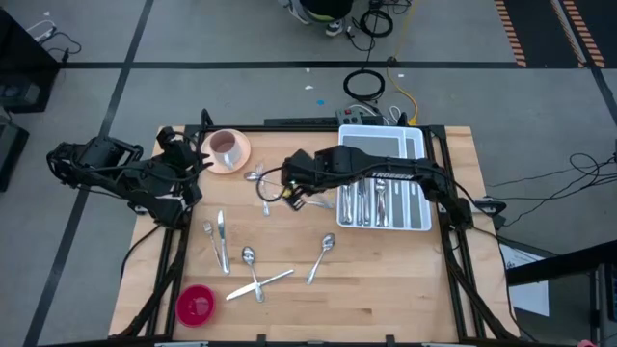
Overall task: Sort silverware
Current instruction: Put the silver spoon into the white silverware tray, then put the top silver spoon into the white silverware tray
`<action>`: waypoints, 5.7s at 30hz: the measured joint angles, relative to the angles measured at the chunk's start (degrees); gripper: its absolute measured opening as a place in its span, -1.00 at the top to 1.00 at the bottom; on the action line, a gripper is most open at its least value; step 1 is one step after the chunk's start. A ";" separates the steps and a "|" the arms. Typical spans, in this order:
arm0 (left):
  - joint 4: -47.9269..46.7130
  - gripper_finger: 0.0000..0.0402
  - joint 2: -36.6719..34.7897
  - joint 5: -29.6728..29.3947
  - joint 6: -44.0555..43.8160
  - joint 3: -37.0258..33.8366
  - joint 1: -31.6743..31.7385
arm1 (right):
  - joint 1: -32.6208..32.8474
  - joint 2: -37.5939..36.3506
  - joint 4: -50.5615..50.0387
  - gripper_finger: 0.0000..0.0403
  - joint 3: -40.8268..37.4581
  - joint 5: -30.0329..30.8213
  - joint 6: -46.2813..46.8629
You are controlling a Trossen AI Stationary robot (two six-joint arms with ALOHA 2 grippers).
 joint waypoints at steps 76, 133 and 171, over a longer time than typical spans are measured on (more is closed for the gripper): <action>2.42 0.52 0.02 -3.50 -0.49 0.00 0.02 | -3.36 -47.29 41.01 1.00 -89.11 2.94 28.31; 3.10 0.52 0.02 -3.87 -0.51 0.00 0.02 | -5.96 -47.29 45.90 0.54 -101.04 4.01 37.95; 4.77 0.52 3.51 -2.36 -12.46 -4.56 6.73 | -0.98 -70.59 47.22 0.44 -101.09 8.15 27.49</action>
